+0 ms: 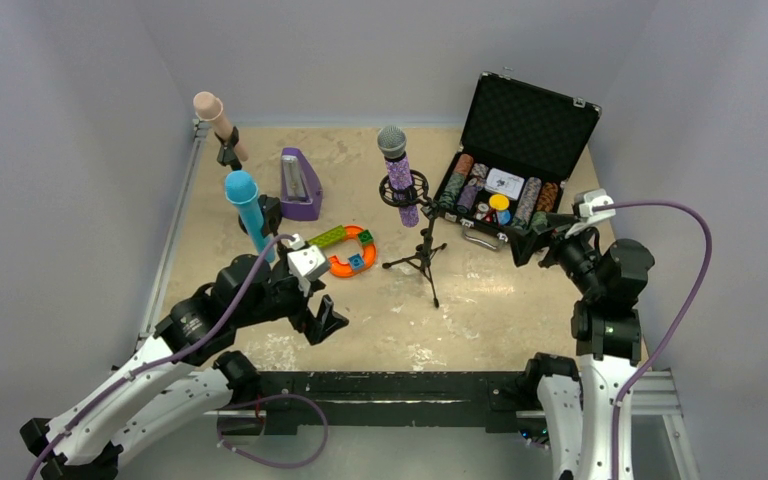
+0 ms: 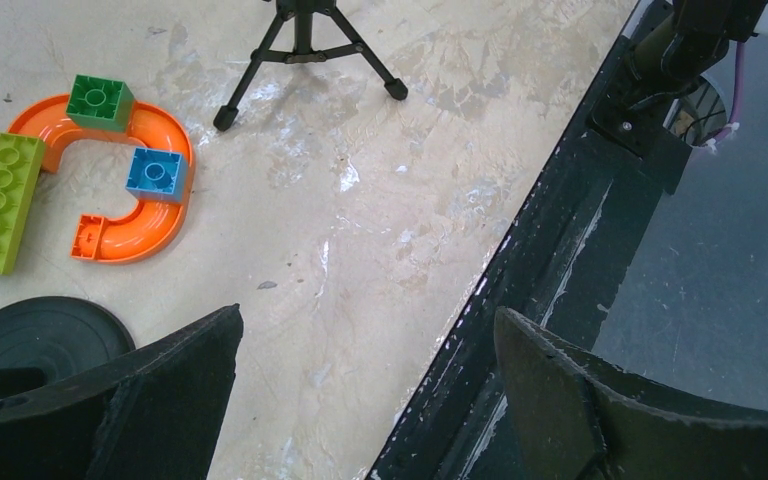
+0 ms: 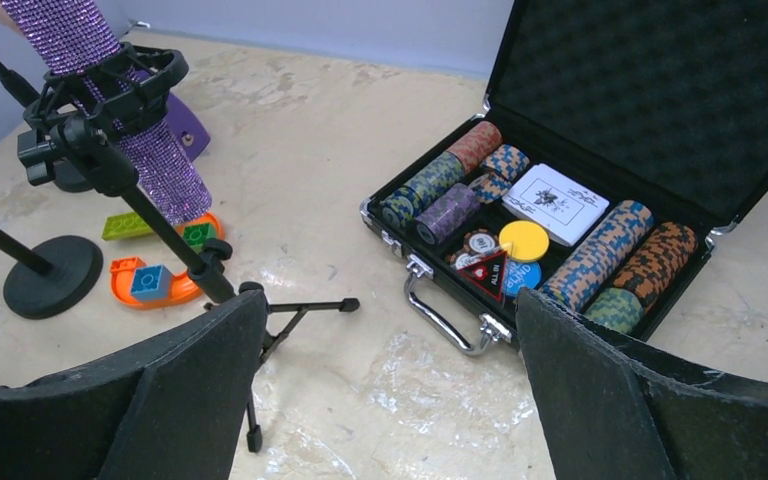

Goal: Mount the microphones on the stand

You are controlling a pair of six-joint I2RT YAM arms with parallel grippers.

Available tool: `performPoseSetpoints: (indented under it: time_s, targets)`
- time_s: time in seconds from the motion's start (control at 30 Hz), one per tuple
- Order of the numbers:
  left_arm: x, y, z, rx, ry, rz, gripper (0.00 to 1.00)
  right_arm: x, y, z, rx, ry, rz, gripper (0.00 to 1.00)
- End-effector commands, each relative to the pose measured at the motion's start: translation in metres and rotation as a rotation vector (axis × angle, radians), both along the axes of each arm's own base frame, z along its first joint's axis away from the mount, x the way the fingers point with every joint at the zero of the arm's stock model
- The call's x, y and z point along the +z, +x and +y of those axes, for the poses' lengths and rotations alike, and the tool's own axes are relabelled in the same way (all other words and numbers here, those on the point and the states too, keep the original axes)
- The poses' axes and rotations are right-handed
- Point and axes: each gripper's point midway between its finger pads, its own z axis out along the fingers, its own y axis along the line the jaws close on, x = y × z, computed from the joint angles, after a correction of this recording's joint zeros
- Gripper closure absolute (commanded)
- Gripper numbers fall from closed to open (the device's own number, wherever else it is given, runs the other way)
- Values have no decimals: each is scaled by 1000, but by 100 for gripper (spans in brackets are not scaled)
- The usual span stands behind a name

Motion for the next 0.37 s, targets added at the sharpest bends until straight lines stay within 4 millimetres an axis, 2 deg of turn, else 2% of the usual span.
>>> performPoseSetpoints:
  time_s: [0.0, 0.33]
  targets:
    - [11, 3, 0, 13, -19, -19, 1, 10, 1, 0, 4, 20, -32, 1]
    - [8, 2, -3, -4, -10, -4, 1, 8, 2, 1, 16, 16, -17, 1]
